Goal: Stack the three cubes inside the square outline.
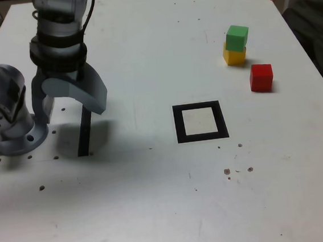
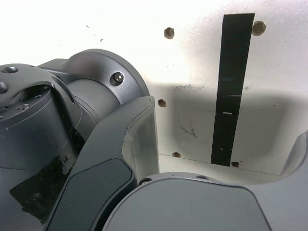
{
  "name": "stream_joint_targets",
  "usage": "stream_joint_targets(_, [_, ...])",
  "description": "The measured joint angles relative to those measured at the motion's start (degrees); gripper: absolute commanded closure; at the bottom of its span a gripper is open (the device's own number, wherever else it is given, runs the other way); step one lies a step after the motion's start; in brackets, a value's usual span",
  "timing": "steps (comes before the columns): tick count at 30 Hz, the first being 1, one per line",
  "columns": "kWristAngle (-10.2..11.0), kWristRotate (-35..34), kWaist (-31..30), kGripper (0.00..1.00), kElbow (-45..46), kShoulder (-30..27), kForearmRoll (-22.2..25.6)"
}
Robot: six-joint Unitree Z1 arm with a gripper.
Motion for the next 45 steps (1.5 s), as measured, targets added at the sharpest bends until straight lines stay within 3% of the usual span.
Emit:
stream_joint_targets(16, [0.00, 0.00, 0.00, 0.00, -0.85, -0.54, 0.00])
stream_joint_targets(25, [1.33, 0.96, 0.00, 0.00, -7.99, 2.67, 3.10])
stream_joint_targets(31, [3.37, 1.70, 0.00, 0.00, -18.27, 6.17, 7.70])
stream_joint_targets(45, [3.55, 5.84, 0.95, 0.00, -44.08, 21.75, 17.18])
